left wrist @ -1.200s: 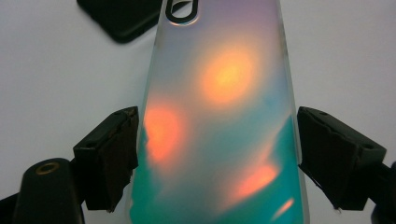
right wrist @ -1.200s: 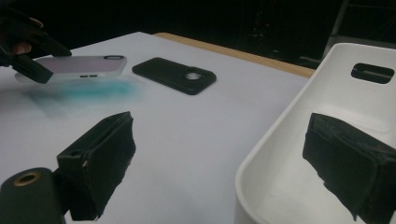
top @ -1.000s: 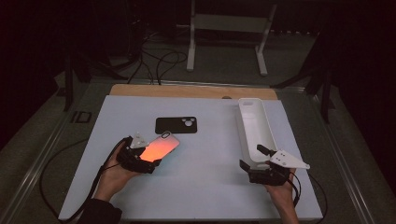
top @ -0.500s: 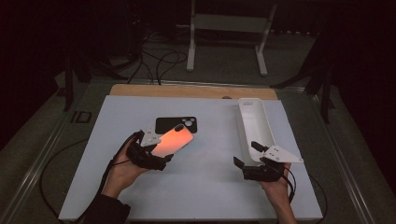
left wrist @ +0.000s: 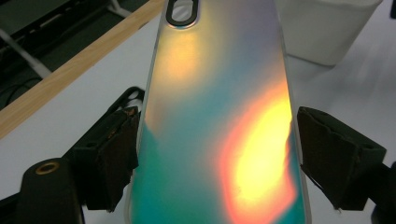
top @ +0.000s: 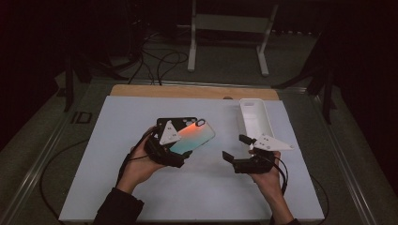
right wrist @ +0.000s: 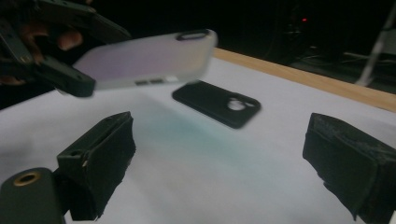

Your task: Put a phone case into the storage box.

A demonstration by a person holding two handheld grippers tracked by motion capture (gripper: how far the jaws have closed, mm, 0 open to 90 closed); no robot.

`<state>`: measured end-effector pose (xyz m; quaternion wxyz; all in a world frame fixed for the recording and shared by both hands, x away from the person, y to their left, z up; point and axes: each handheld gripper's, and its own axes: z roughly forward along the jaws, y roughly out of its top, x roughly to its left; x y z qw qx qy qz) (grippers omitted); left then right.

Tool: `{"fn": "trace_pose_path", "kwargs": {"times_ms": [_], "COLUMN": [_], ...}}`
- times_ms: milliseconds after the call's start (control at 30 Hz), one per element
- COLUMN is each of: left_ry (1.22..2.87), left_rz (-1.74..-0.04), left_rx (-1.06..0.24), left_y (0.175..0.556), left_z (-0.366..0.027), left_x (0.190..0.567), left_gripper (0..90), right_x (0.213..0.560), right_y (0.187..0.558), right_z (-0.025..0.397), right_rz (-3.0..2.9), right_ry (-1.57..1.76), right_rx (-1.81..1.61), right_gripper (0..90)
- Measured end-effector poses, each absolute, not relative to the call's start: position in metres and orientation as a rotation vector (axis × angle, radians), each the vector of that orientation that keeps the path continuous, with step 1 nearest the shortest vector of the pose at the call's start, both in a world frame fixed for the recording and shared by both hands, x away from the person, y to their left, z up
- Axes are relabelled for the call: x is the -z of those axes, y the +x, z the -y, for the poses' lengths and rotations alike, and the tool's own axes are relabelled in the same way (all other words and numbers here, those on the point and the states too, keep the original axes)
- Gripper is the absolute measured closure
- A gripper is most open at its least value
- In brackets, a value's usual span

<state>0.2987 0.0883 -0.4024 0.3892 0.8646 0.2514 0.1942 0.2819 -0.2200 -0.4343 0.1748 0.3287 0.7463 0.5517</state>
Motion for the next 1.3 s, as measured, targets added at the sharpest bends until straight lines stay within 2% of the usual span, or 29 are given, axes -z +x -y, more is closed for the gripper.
{"fn": "trace_pose_path", "kwargs": {"times_ms": [467,533,700,1300], "left_ry": [2.179,2.179,2.189,2.185], "left_rz": [-0.587,-0.582,-0.564,-0.58], "left_rx": [-0.491,-0.482,-0.484,-0.443], "left_y": [0.293,0.293,0.291,0.292], "left_z": [-0.075,-0.074,-0.068,-0.06], "left_x": [0.4,0.401,0.403,0.412], "left_gripper": [17.1,17.1,17.1,17.0], "right_x": [0.43,0.431,0.432,0.432], "right_y": [0.301,0.303,0.308,0.317], "right_z": [0.196,0.195,0.189,0.184], "right_rz": [-2.19,-2.202,-2.253,-2.252], "right_ry": [1.029,1.048,1.078,1.215], "right_rx": [-1.704,-1.72,-1.749,-1.871], "right_gripper": [14.6,17.3,30.7,54.6]}}
